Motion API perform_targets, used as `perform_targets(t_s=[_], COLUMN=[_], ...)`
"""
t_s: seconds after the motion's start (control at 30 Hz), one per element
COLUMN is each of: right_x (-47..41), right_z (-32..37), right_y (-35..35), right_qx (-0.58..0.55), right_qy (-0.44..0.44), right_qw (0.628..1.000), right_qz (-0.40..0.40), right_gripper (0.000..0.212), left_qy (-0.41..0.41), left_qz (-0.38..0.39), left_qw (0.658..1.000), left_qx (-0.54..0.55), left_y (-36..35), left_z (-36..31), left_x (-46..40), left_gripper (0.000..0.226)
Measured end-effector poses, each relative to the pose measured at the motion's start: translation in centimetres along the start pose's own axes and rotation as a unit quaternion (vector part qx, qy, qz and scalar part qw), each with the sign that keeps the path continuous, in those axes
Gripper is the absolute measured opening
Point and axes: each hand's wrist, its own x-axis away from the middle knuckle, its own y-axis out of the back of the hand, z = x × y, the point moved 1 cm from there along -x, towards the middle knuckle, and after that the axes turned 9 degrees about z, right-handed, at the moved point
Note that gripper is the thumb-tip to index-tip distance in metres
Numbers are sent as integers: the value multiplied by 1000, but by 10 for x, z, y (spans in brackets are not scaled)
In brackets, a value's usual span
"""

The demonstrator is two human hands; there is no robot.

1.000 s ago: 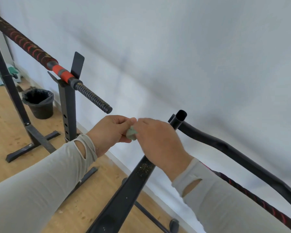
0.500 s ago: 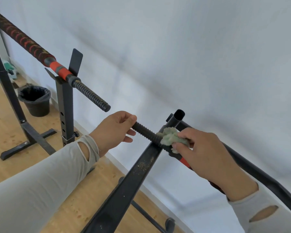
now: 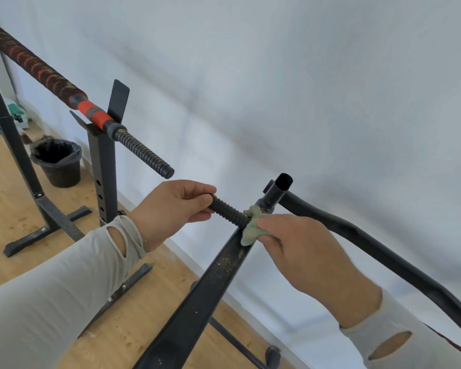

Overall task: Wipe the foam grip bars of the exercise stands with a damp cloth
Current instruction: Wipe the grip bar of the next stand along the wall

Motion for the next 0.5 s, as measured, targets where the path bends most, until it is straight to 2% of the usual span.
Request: perform_targets(t_s=[0.1, 0.23, 0.4, 0.5], right_x=[-24, -54, -39, -16], right_z=[32, 65, 40, 11], right_y=[5, 7, 6, 3], right_qx=[32, 54, -48, -66], right_qy=[35, 58, 77, 69], right_qw=[999, 996, 995, 995], right_qz=[16, -36, -39, -36], right_gripper=[16, 15, 25, 23], left_qy=[6, -1, -3, 4], left_qz=[4, 24, -9, -23], left_qw=[1000, 998, 999, 999], left_qx=[25, 65, 39, 22], left_y=[-1, 1, 2, 1], left_z=[2, 6, 5, 5], left_x=[1, 3, 2, 0], left_gripper=[21, 24, 21, 18])
